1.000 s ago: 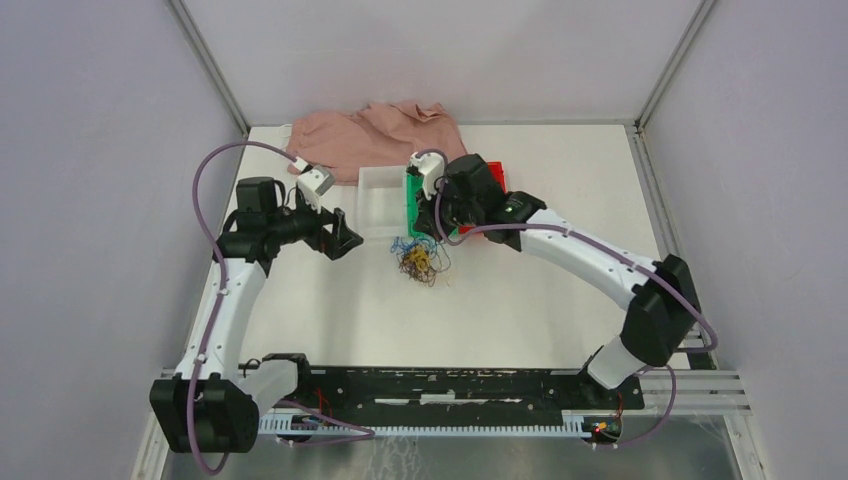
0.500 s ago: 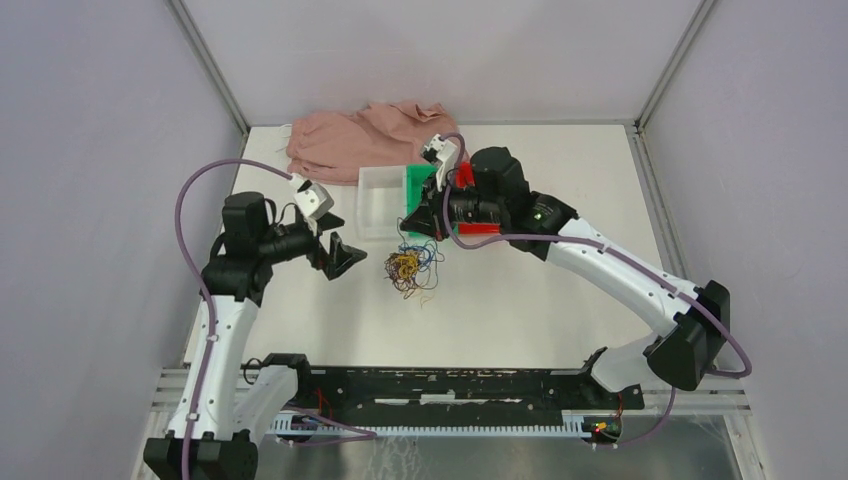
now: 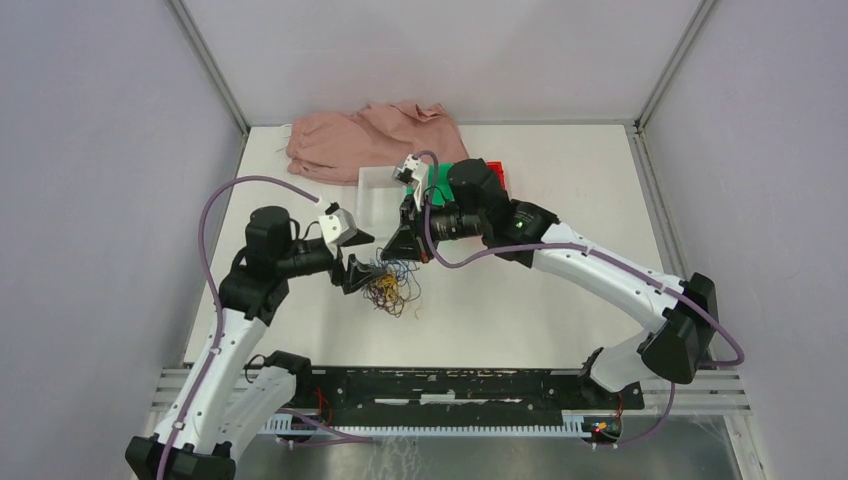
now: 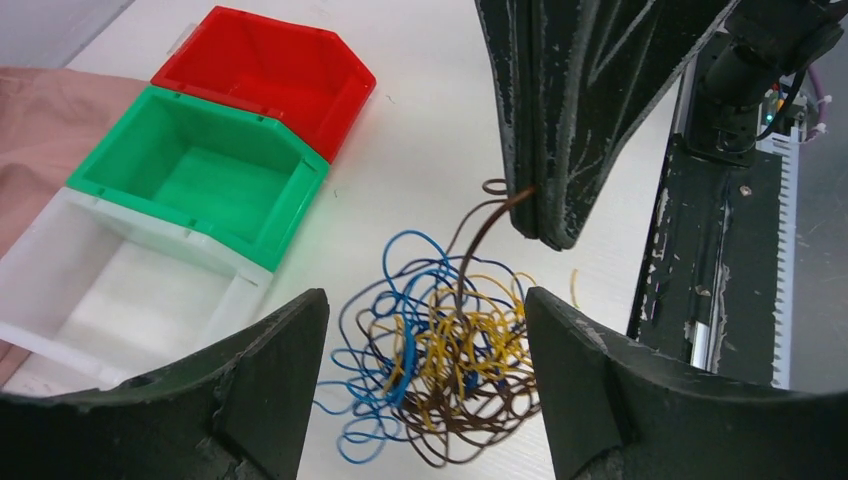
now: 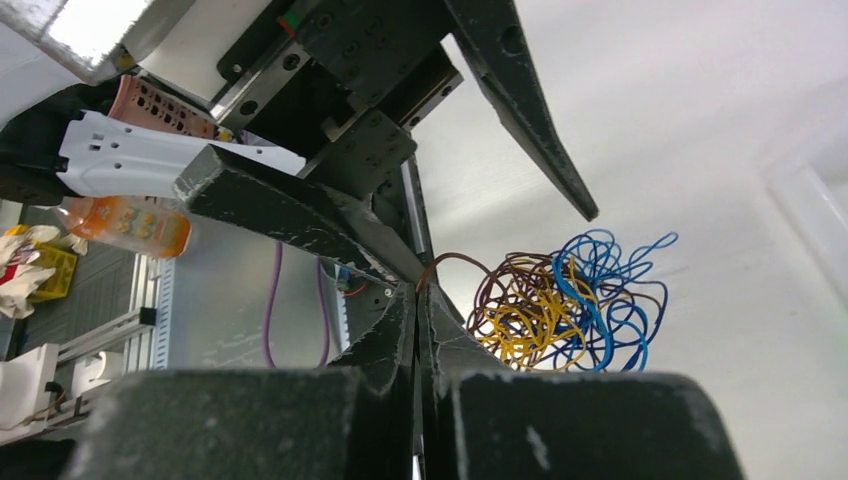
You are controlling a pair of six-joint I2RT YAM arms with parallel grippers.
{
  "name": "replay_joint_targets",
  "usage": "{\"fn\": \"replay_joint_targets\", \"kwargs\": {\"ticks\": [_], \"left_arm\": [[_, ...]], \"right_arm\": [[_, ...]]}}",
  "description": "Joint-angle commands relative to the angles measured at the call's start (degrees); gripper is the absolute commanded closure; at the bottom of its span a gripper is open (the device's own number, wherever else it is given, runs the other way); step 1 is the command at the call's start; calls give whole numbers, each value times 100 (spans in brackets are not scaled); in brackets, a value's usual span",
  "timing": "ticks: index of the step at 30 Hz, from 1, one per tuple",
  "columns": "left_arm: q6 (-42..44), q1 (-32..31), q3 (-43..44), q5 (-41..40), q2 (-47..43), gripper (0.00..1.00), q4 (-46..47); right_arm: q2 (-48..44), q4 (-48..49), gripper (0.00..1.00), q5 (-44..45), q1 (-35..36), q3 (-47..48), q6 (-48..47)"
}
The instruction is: Untangle the cables
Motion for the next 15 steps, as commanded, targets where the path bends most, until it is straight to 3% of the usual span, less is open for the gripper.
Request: {"fn": "replay_joint_targets", "kwargs": {"ticks": [1,3,5,8,13,15], "left_arm": [[387,-24,-129,242,-183,22,456],[448,-26,-151,311,-201,25,456],[545,-24,-169,468,-200,34,456],[554,-35,-141,634,-145,52,456],[404,-31,-2,811,-90,92,456],[239,-30,14,768,-114,97,529]], "right_arm": [[5,377,100,-385,125,333,69],[-1,419,100,-408,165,330,92],[-1,522,100,-445,213,311,147],[-11,677,100,-491,267,264,263],[-15,1063,100,-518,305,55,559],[-43,1263,100,-556,308,-75,722]]}}
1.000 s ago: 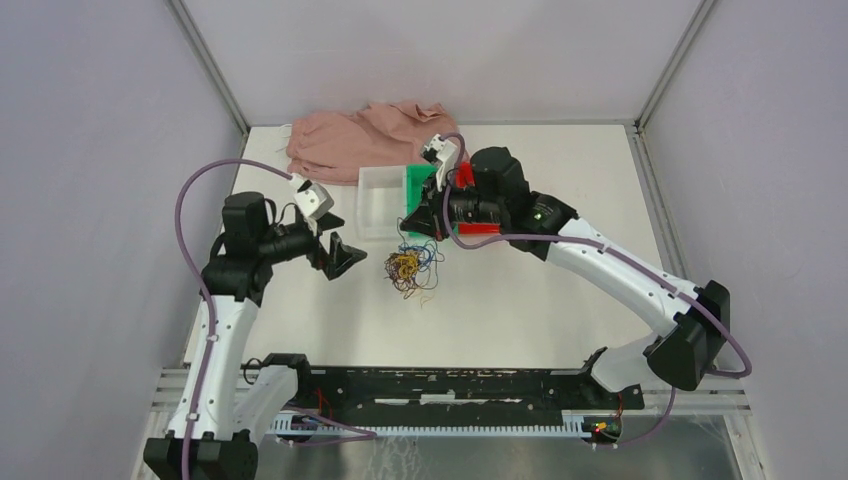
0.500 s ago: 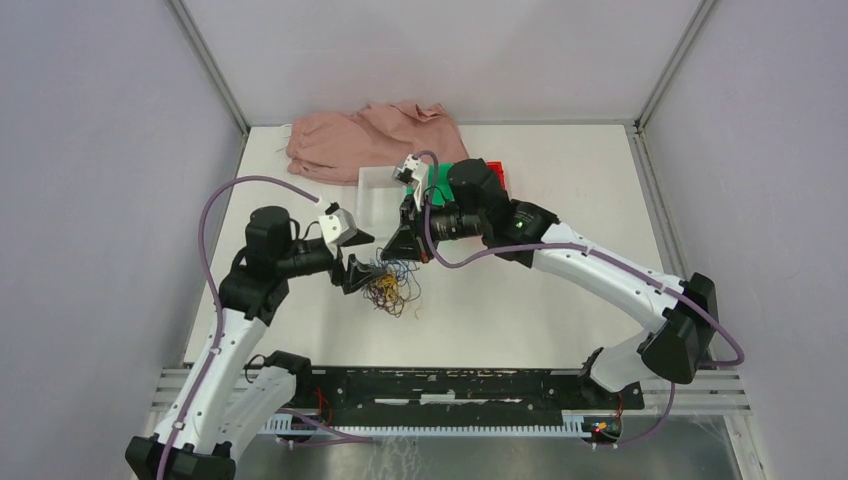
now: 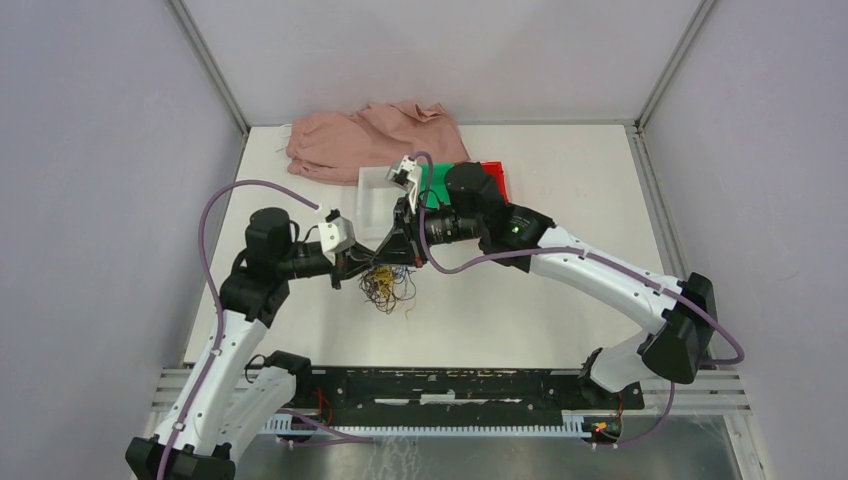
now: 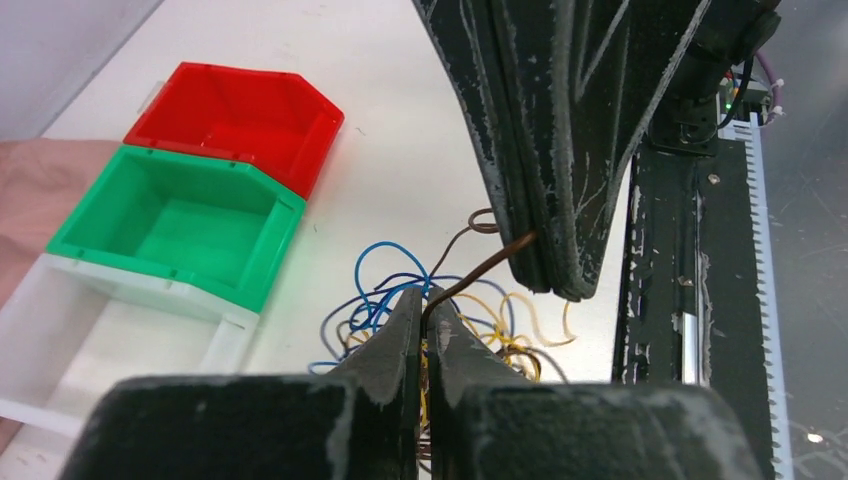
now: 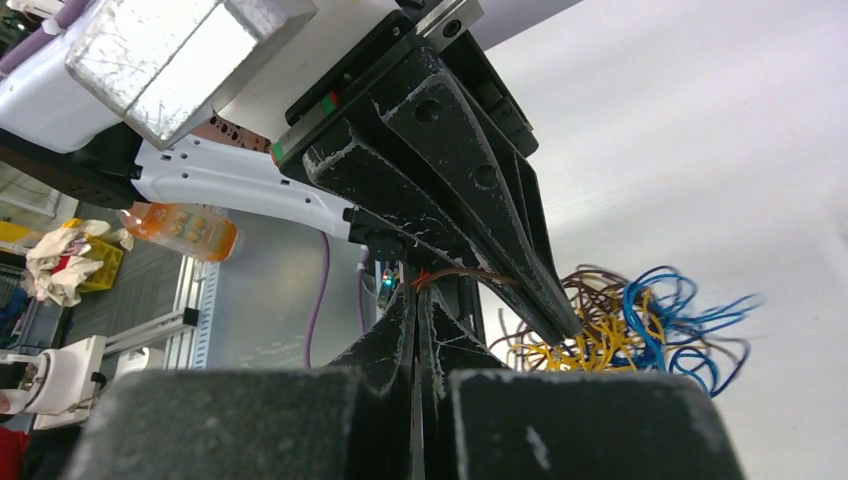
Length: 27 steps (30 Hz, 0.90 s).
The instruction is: Untangle the cables
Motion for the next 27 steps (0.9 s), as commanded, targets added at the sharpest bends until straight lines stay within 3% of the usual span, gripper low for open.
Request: {"fn": "replay_joint_targets", "kwargs": {"ticks": [1,2,6,9,15,20,27], "left_arm": [[-262,-22,169,136,-39,97,398],[-441,-22,141,88,-87,97,517],[-1275,-22,20,45,-251,97,1063],[-1700,-22,47,43,-288,97,1319],[-1934,-21,209,48,-376,97,1355],[-2017,-26,271,106,-486,97,1370],[-2113,-28,339,273,-657,97,1389]], "right_arm": [[-92,934,100,-277,53,-143,453],[-135,1025,99,-271,53,-227,531],[-343,1469,73,-290,56,-635,826],[-512,1785,61,-330,50,-951,1064],[-1051,2146,53,-371,43,-1464,1408],[-1710,1969,34,-89,11,-1719,1266],[-2181,1238,27,433,-412,-1636,966]]}}
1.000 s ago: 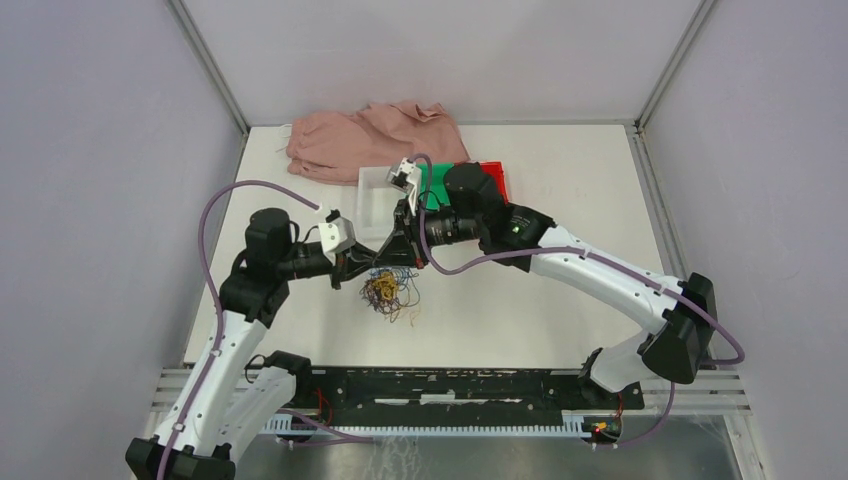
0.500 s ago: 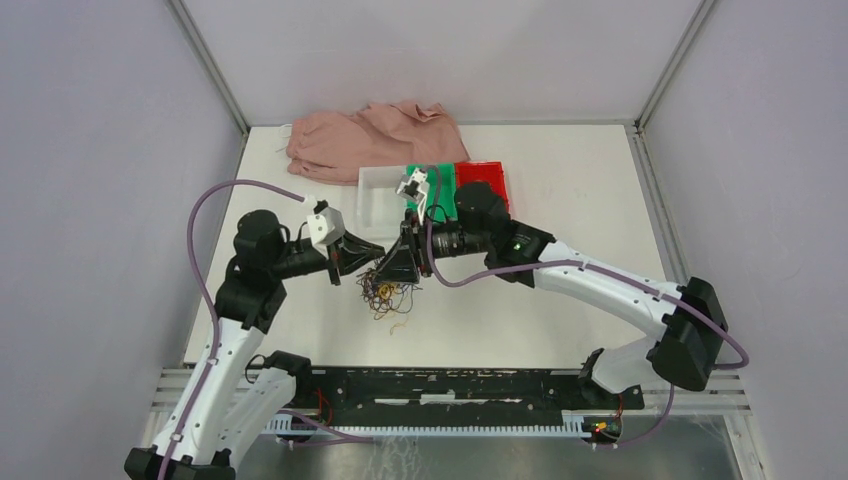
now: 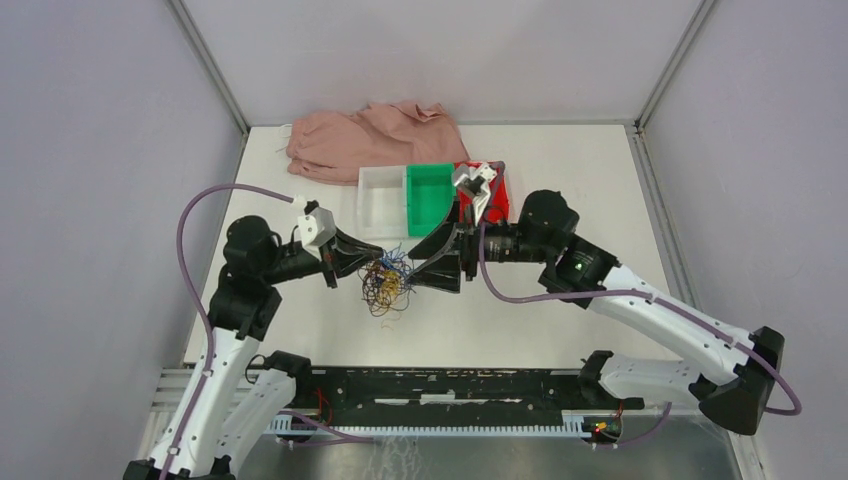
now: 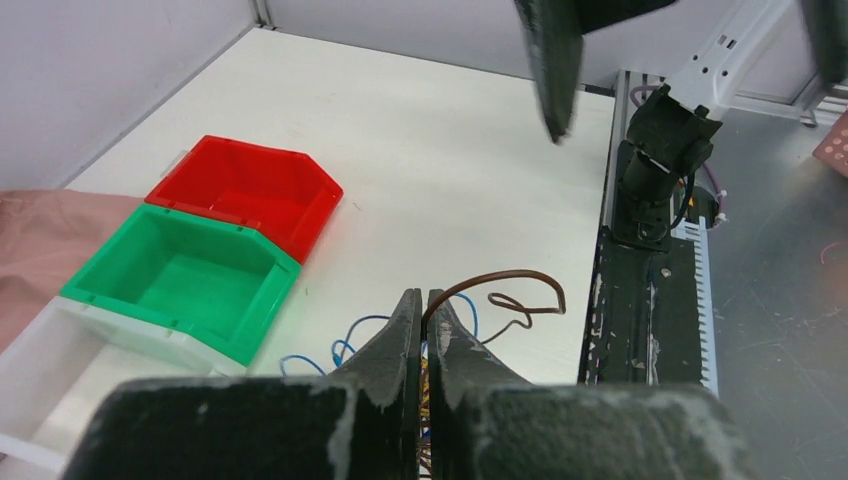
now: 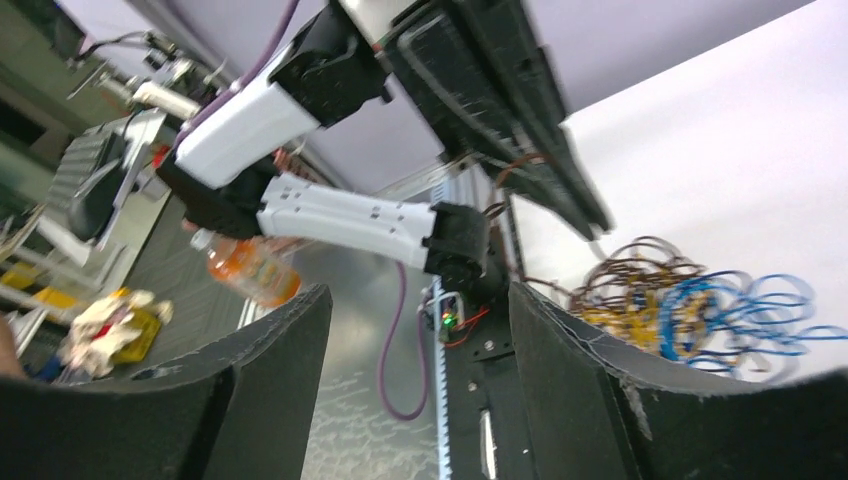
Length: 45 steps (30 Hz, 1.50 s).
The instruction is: Untangle the cables
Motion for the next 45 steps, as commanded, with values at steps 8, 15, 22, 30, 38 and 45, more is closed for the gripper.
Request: {"fn": "replay_joint_targets", "kwargs": {"ticks": [8,15,22,30,38,45], "left_arm": [[-332,-31,404,366,-152,97,347],[-412,-39,453,363,-100,97,465],[-821,-48,488,379,-83,97,818],[-1354,-74,833,567,-20,97,927],[-1898,-88,1110,663,-39,97,1058],[-2154,-90,1537,772,78,97,1070]], "right_arm": [[430,-1124,17,1307,-400,490,-627],[1009,-420,11,1487,190,476,-711],[1645,-265,11,1917,403,693,-687],[2250,341,12,2612,442,699,-436],[2574,753,14,3263,532,499,-351],[2714,1012,14,3633,529,-60,-409]]}}
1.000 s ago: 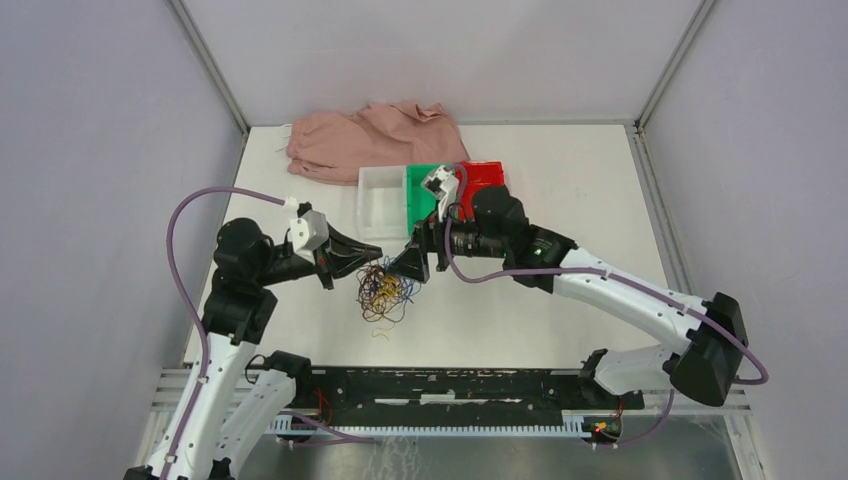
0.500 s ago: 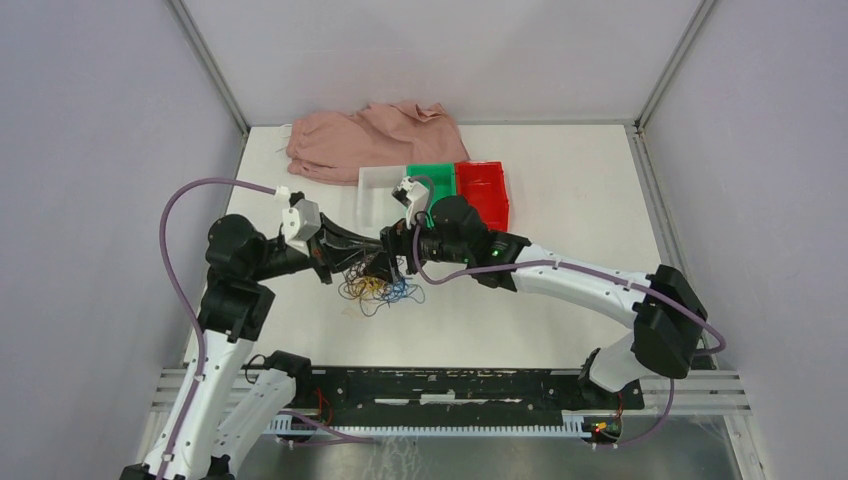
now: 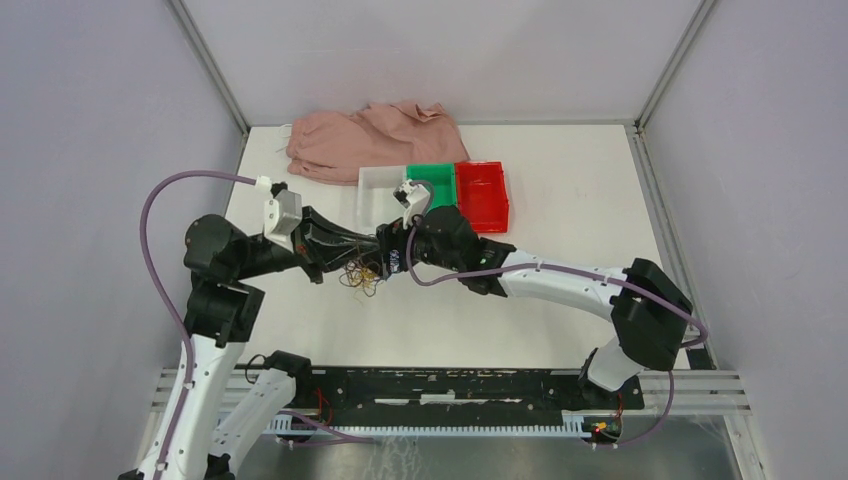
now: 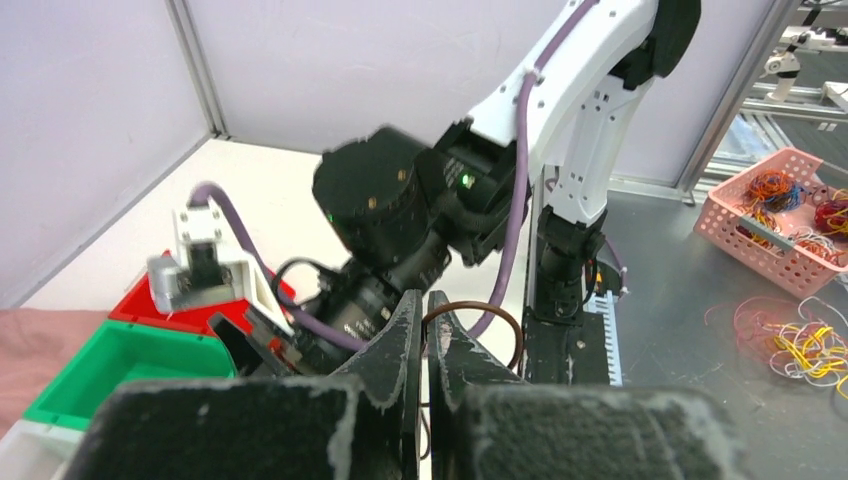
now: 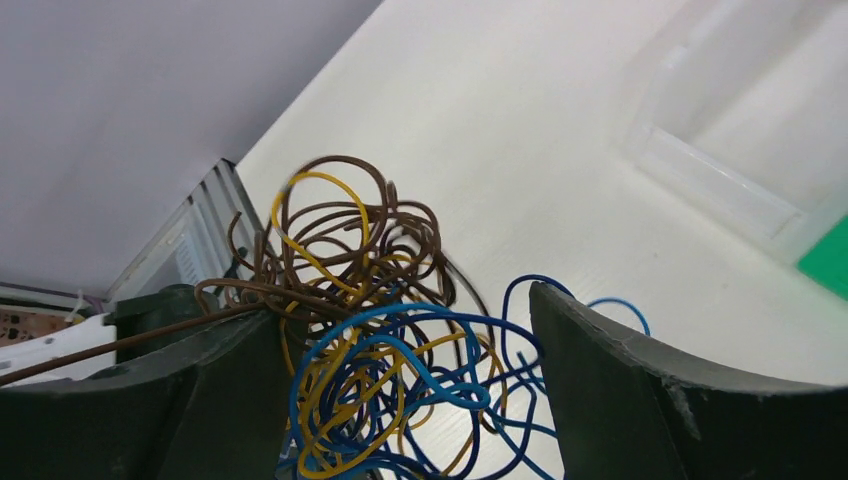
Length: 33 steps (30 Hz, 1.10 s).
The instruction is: Untangle the cables
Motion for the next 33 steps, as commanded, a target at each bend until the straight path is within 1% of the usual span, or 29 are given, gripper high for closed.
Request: {"fn": "replay_joint_targets", "kwargs": {"ticks": [1,8,13,18,25,29,31,33], "left_arm": [[-525,-25,535,219,61,97,389],[-692,-24,1118,202,349,97,518],[-505,-24,1661,115,588,97,542],[-365,-24,2469,-200,960,97,670],[-218,-29,3571,-564,1478,97,802],[67,-26,4093,-921,1694,97,882],[378,-24,4341,-1160,1781,97,884],[784,-24,4578,-1573,1870,97,912]], "right_arm": [[111,380,14,484,-5,-408,-21],[177,524,14,840,-15,-1123,14],[191,663,14,985,-27,-1592,49],[189,846,14,1143,-31,-2072,140],[155,1111,17,1279,-34,-2581,327],[113,1163,17,1387,-22,-2815,353],[94,1157,17,1469,-27,-2910,346],[85,1155,18,1573,-27,-3000,345]]}}
